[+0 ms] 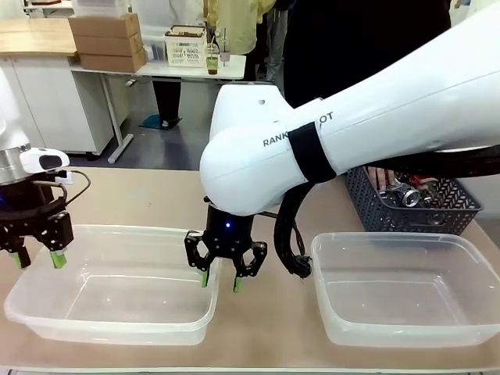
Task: Sort the waste into each basket.
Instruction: Pick up the Organizing box on the left side of the table and lift it.
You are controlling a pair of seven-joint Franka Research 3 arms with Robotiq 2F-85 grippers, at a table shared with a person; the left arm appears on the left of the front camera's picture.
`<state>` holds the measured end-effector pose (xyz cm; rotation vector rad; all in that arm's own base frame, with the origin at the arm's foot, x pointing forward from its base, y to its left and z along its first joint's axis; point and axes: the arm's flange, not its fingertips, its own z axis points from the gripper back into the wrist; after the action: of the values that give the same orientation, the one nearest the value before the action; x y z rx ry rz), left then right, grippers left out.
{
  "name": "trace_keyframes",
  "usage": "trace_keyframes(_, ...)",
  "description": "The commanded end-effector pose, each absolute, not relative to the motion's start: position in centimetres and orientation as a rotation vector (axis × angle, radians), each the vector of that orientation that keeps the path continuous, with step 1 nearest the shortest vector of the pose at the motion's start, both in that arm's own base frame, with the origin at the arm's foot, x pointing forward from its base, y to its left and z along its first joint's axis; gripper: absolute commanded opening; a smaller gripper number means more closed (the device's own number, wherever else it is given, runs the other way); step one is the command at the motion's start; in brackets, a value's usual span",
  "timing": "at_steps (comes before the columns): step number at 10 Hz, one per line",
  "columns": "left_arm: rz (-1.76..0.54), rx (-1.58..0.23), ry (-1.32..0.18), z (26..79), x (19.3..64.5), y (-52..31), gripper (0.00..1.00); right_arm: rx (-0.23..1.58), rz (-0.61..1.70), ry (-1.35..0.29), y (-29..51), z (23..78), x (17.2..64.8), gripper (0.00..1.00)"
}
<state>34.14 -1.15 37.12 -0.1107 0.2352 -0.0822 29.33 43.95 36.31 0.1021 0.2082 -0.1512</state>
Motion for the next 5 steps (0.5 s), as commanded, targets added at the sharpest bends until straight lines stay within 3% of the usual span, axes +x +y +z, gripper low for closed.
trace_keyframes(1, -0.062, -0.128, 0.198, 33.02, 28.42, -1.15, 0.00, 0.066, -0.180, 0.208, 44.76, 36.30, 29.74, 0.00)
trace_keyframes(2, -0.072, -0.126, 0.197, 33.01, 28.40, -1.36, 0.00, 0.061, -0.185, 0.212, 44.72, 36.26, 29.72, 0.03)
trace_keyframes(5, -0.063, -0.112, 0.187, 33.28, 28.73, -1.96, 0.00, 0.065, -0.182, 0.226, 44.52, 35.99, 29.83, 0.00)
